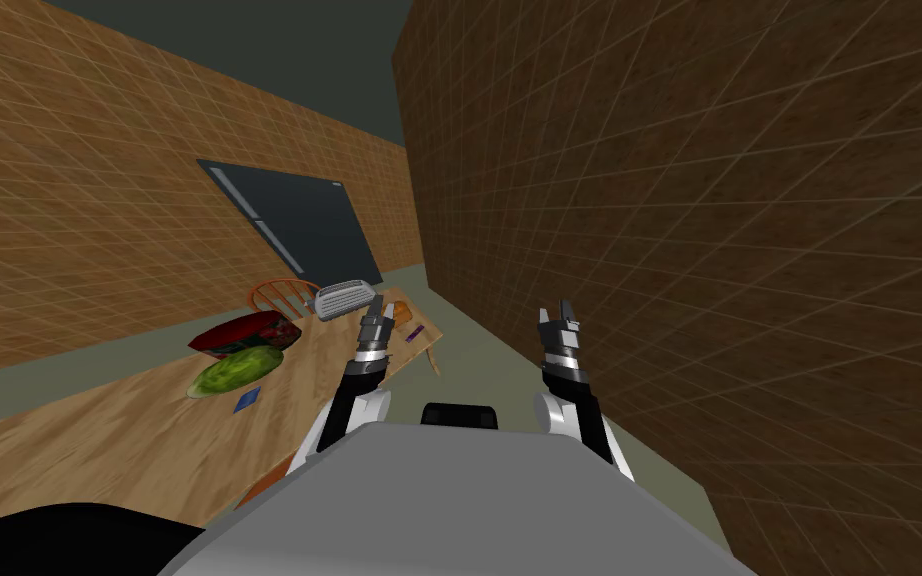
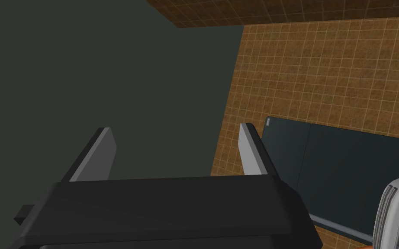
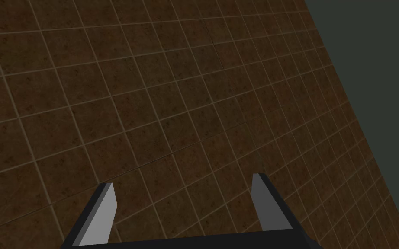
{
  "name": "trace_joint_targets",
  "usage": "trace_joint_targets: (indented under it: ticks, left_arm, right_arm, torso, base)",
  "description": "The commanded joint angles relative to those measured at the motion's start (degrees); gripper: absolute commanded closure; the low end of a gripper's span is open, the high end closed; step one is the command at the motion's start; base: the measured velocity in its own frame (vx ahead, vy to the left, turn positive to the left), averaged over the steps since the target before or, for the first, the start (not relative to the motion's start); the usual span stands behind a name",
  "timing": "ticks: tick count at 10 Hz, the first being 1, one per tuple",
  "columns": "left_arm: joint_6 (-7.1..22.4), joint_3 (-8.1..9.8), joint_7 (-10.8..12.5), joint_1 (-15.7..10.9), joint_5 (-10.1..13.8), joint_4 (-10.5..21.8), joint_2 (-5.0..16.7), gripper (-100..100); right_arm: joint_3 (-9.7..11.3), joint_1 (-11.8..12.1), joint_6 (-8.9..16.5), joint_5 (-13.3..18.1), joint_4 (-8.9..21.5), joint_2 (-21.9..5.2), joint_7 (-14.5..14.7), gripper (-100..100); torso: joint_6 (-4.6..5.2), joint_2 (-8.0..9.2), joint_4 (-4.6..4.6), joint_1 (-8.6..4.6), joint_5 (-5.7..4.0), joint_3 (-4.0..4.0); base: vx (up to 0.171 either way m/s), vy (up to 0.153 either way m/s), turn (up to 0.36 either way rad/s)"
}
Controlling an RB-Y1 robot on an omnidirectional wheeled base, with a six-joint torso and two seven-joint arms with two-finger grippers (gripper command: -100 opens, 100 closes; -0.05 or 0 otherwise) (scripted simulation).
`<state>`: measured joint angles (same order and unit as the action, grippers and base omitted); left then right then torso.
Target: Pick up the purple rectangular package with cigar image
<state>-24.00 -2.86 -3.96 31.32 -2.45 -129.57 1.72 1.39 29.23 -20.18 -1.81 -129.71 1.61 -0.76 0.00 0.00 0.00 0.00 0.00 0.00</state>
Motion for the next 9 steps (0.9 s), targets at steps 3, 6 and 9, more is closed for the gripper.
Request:
trace_joint_targets:
  ticks: [3, 6, 9]
  left_arm:
    - [3.9, 1.16, 0.5, -0.5, 1.6, 1.1, 4.2, -100]
    - [9.1, 2.69, 1.3, -1.4, 3.7, 2.6, 6.2, -100]
    - [12.8, 3.96, 2.0, -2.1, 5.4, 4.1, 7.2, -100]
  right_arm:
    - [0.0, 0.0, 0.0, 0.0, 0.0, 0.0, 0.0, 0]
    - [0.0, 0.0, 0.0, 0.0, 0.0, 0.0, 0.0, 0]
    - [0.0, 0.0, 0.0, 0.0, 0.0, 0.0, 0.0, 0]
  torso:
    - [0.01, -0.04, -0.01, -0.14, -0.03, -0.03]
    - [0.01, -0.13, -0.03, -0.24, -0.05, -0.08]
    - [0.01, -0.08, -0.02, -0.18, -0.04, -0.05]
  base:
    - [0.015, -0.042, -0.056]
    - [0.033, -0.062, -0.069]
    - [0.023, -0.05, -0.051]
